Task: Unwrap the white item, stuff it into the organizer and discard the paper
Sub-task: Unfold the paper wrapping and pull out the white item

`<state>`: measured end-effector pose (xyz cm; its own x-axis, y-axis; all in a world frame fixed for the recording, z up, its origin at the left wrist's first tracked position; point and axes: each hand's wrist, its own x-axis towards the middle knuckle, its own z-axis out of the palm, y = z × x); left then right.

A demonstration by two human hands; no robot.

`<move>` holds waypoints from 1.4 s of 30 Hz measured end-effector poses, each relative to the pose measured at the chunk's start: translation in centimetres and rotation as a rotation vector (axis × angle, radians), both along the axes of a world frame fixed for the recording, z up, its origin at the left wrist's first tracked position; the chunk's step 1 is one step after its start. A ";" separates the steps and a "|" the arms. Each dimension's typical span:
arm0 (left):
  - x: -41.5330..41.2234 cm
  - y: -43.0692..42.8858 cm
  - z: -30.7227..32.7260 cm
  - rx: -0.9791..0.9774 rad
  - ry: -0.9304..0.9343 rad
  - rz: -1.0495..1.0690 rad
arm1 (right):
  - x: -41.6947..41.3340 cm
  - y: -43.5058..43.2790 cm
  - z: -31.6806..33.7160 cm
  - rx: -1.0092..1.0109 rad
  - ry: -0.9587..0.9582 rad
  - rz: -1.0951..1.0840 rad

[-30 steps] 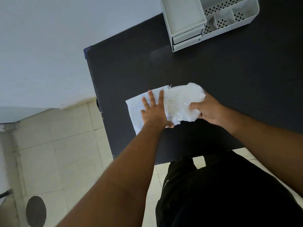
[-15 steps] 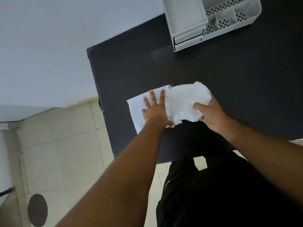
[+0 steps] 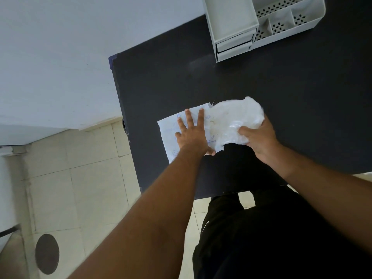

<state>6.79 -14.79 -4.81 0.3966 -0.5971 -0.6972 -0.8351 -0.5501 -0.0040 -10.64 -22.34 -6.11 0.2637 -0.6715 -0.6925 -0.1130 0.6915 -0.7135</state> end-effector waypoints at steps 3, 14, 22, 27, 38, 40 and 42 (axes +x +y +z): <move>0.0 0.1 0.0 -0.009 0.003 0.002 | -0.2 0.3 -0.1 0.001 0.005 -0.054; -0.1 -0.2 0.2 -0.028 0.037 0.038 | 0.0 0.8 0.2 0.073 -0.029 -0.050; -0.2 -1.0 1.7 -0.340 0.162 -0.069 | 0.2 -0.2 0.5 -0.079 -0.012 0.061; -0.9 -1.8 1.4 -0.385 0.068 -0.171 | 0.7 -0.7 0.8 -0.123 -0.008 0.120; -0.2 -2.6 1.2 -0.373 0.151 0.019 | 0.9 -1.2 1.1 -0.139 0.012 0.145; 0.1 -2.9 1.4 -0.349 0.144 0.021 | 1.0 -1.3 1.0 -0.128 0.033 0.145; 0.3 -3.2 1.7 -0.338 0.123 0.023 | 1.1 -1.3 0.8 -0.126 0.064 0.132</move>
<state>7.14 -17.95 -3.14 0.3382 -0.7940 -0.5052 -0.8054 -0.5219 0.2811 -9.57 -23.62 -5.30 0.3139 -0.7162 -0.6233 -0.2447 0.5732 -0.7820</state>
